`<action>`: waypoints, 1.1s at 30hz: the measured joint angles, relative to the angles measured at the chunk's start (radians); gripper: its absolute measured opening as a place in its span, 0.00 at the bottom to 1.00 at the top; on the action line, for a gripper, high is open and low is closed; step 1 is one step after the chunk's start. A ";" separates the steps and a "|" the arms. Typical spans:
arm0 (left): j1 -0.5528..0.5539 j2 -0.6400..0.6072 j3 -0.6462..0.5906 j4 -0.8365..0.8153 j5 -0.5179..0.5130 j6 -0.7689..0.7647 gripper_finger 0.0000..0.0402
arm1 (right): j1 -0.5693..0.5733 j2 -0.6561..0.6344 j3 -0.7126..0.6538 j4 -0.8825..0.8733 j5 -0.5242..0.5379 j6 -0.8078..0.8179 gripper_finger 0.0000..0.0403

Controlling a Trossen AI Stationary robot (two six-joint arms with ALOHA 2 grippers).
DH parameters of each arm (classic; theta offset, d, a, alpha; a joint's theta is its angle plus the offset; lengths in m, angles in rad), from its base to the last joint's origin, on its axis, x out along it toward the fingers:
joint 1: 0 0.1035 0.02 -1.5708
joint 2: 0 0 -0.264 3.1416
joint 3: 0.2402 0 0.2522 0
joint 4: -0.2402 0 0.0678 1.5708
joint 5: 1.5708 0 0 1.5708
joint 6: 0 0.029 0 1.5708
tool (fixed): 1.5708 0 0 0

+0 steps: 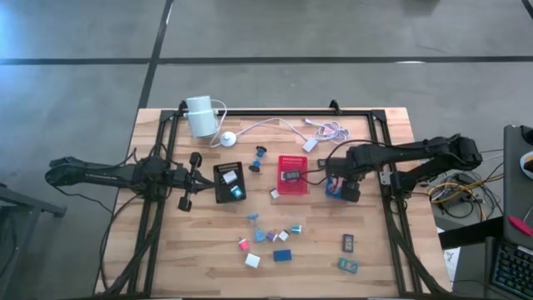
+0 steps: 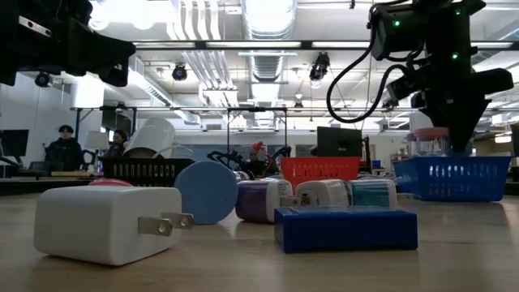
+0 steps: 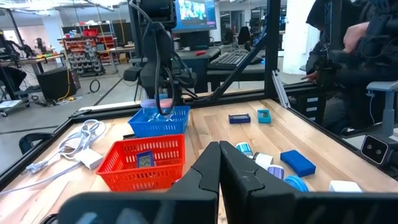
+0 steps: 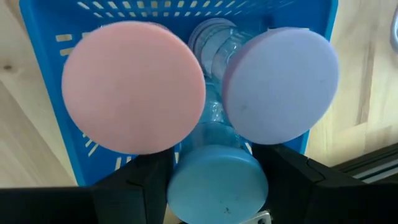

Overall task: Pick & Place Office items
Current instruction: Put the right light blue hourglass into the blue bin

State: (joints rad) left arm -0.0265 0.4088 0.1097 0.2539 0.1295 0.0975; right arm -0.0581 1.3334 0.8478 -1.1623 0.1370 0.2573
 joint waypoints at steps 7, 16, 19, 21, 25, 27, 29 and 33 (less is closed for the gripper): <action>0.000 0.001 0.000 0.000 0.000 -0.004 0.02 | -0.020 0.008 -0.009 0.029 -0.008 -0.004 0.53; 0.000 0.007 0.000 0.000 0.000 -0.004 0.02 | -0.019 0.005 -0.012 0.051 0.016 -0.030 0.56; 0.000 0.007 0.000 0.000 0.000 -0.004 0.02 | -0.019 0.005 -0.011 0.049 0.017 -0.030 0.56; 0.000 0.007 0.000 0.000 0.000 -0.004 0.02 | -0.019 0.005 -0.011 0.044 0.018 -0.033 0.56; 0.000 0.007 0.000 0.000 0.000 -0.004 0.02 | -0.019 0.004 -0.010 0.039 0.019 -0.032 0.57; 0.000 0.007 0.000 0.000 0.000 -0.004 0.02 | -0.019 0.004 -0.010 0.037 0.019 -0.032 0.59; 0.000 0.007 0.000 0.000 0.000 -0.004 0.02 | -0.019 0.004 -0.010 0.038 0.020 -0.032 0.61; 0.000 0.007 0.000 0.000 0.000 -0.004 0.02 | -0.019 0.004 -0.010 0.037 0.020 -0.032 0.66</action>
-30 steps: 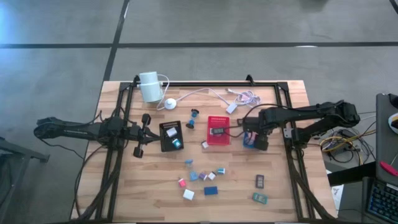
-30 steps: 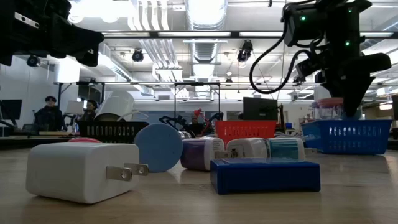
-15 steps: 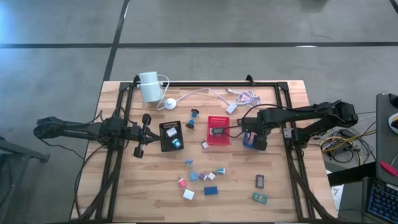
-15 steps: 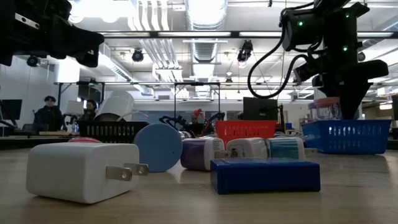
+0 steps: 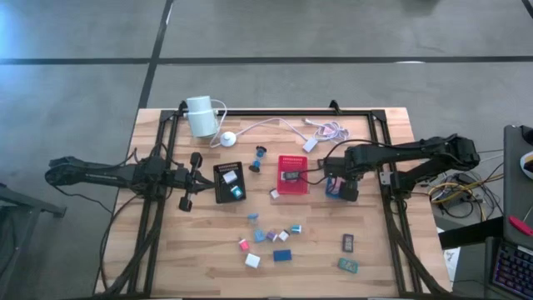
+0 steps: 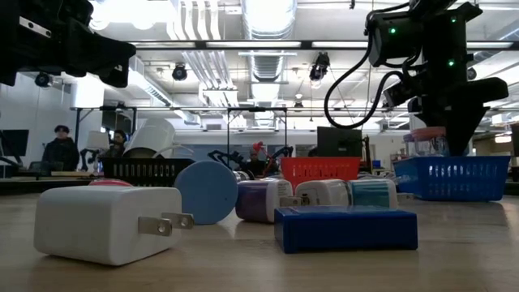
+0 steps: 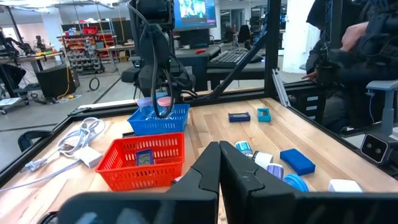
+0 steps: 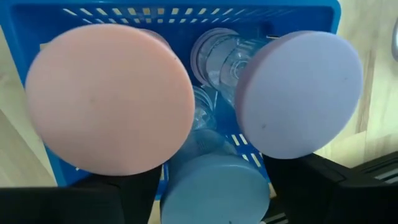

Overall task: Pick & Place Office items
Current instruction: Put the right light blue hourglass into the blue bin, then put the blue digital clock into the red bin

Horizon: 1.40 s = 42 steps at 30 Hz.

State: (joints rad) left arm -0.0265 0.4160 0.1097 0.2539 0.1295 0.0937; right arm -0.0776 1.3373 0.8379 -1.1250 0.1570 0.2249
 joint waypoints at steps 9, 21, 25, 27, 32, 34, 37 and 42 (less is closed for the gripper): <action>0.000 0.000 0.000 0.000 0.000 0.000 0.02 | 0.000 -0.004 0.002 -0.029 0.002 0.001 0.78; 0.000 0.000 0.000 0.000 0.000 0.000 0.02 | 0.000 -0.053 0.002 -0.043 0.002 0.011 0.82; 0.000 0.000 0.000 0.000 0.000 0.000 0.02 | 0.000 -0.083 0.003 -0.073 0.001 0.030 0.83; 0.000 0.000 0.000 0.000 0.000 0.001 0.02 | 0.000 -0.106 0.013 -0.089 0.000 0.043 0.84; 0.000 0.000 0.000 0.000 -0.001 0.004 0.02 | 0.004 -0.181 0.086 -0.078 0.000 0.084 0.84; 0.000 0.000 0.000 0.000 -0.001 0.004 0.02 | 0.012 -0.224 0.119 -0.054 0.000 0.089 0.84; 0.000 0.000 0.000 0.000 -0.001 0.004 0.02 | 0.031 -0.307 0.151 0.042 0.000 0.090 0.84; 0.000 0.000 0.000 0.000 -0.001 0.010 0.02 | 0.080 -0.466 0.131 0.361 0.005 0.044 0.81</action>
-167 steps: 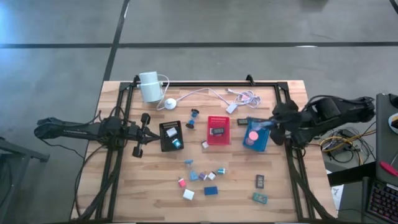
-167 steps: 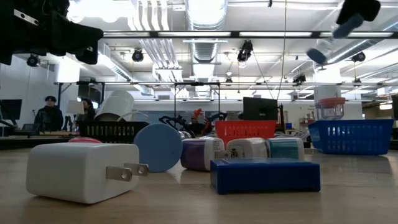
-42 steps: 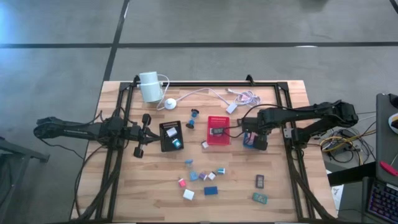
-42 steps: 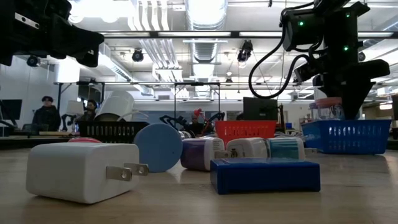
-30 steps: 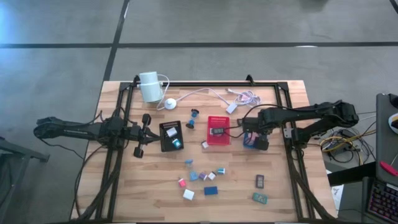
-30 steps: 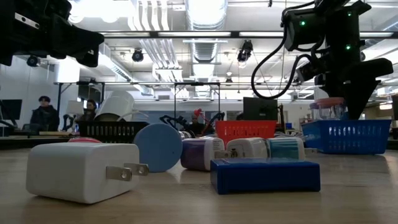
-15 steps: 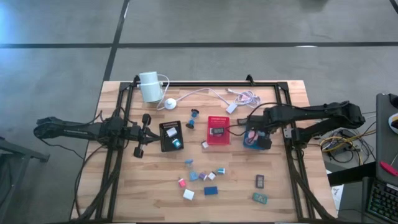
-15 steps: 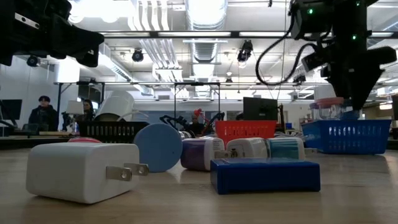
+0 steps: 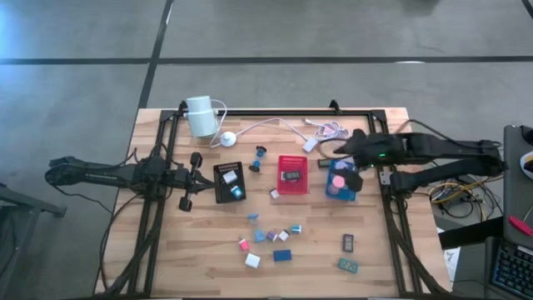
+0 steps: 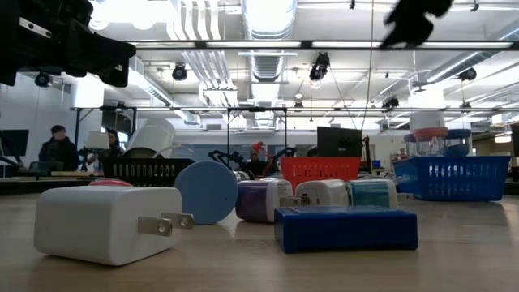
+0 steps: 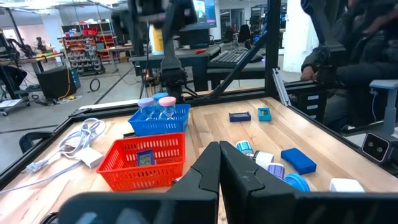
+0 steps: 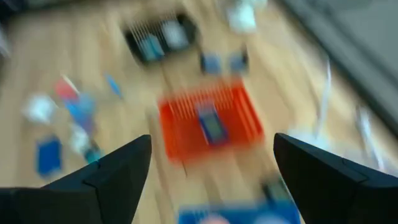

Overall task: Pick & Place Office items
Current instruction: Put the blue digital clock into the red bin

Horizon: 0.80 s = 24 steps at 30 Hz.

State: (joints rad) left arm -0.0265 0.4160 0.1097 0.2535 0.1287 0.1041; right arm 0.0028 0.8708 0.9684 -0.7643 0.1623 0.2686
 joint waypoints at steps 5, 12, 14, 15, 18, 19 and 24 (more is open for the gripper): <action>0.000 0.000 0.000 -0.001 0.000 0.001 0.02 | 0.066 -0.139 -0.101 0.283 0.024 -0.078 0.78; 0.000 0.000 0.000 -0.002 0.000 -0.001 0.02 | 0.129 -0.260 -0.322 0.568 0.029 -0.107 0.61; 0.000 0.000 0.000 -0.002 0.000 -0.003 0.02 | 0.142 -0.280 -0.382 0.634 0.028 -0.108 0.54; 0.000 0.000 0.000 -0.002 0.000 -0.003 0.02 | 0.146 -0.287 -0.413 0.671 0.028 -0.111 0.50; 0.000 0.000 0.000 -0.002 -0.017 -0.003 0.02 | 0.150 -0.303 -0.494 0.764 0.023 -0.115 0.40; 0.000 0.000 0.000 -0.002 -0.032 -0.003 0.02 | 0.150 -0.308 -0.514 0.782 0.022 -0.113 0.36; 0.000 0.000 0.000 -0.009 -0.074 0.004 0.02 | 0.152 -0.331 -0.590 0.816 0.007 -0.104 0.18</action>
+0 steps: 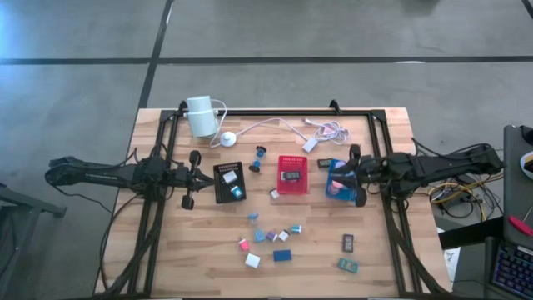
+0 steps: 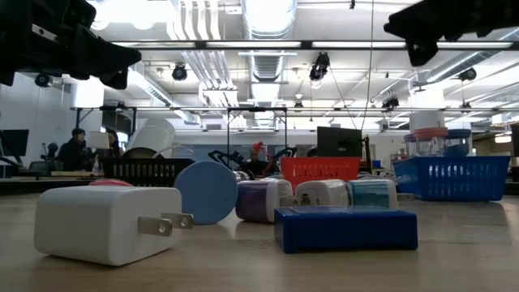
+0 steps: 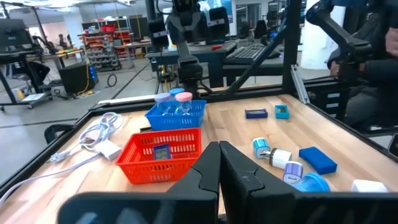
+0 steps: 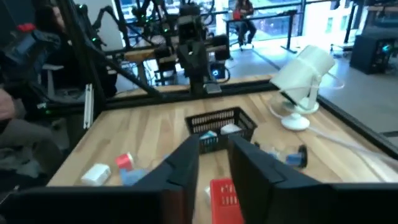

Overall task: Pick & Place Office items
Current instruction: Put the blue digital clock into the red bin

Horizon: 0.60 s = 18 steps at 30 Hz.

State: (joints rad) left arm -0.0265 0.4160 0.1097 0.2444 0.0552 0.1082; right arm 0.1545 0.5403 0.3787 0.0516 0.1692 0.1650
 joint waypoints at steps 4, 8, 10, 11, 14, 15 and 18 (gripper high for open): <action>0.000 0.000 0.000 -0.001 0.000 0.000 0.02 | 0.001 -0.012 -0.095 0.198 -0.075 -0.009 0.06; 0.000 0.000 0.000 -0.002 0.000 0.000 0.02 | 0.001 -0.017 -0.187 0.414 -0.096 -0.008 0.03; 0.000 0.000 0.000 -0.002 0.000 0.000 0.02 | 0.001 -0.017 -0.218 0.464 -0.096 -0.011 0.03; 0.000 0.000 0.000 -0.002 -0.002 0.000 0.02 | 0.001 -0.017 -0.227 0.475 -0.097 -0.015 0.03; 0.000 0.000 0.000 -0.002 -0.004 0.000 0.02 | 0.001 -0.017 -0.248 0.488 -0.099 -0.019 0.03; 0.000 0.000 0.000 -0.002 -0.004 0.000 0.02 | 0.001 -0.017 -0.257 0.489 -0.099 -0.023 0.03; 0.000 0.000 0.000 0.001 -0.022 0.000 0.02 | 0.001 -0.016 -0.285 0.486 -0.099 -0.038 0.03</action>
State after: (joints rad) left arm -0.0265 0.4160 0.1097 0.2451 0.0333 0.1081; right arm 0.1551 0.5240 0.0933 0.5377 0.0704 0.1266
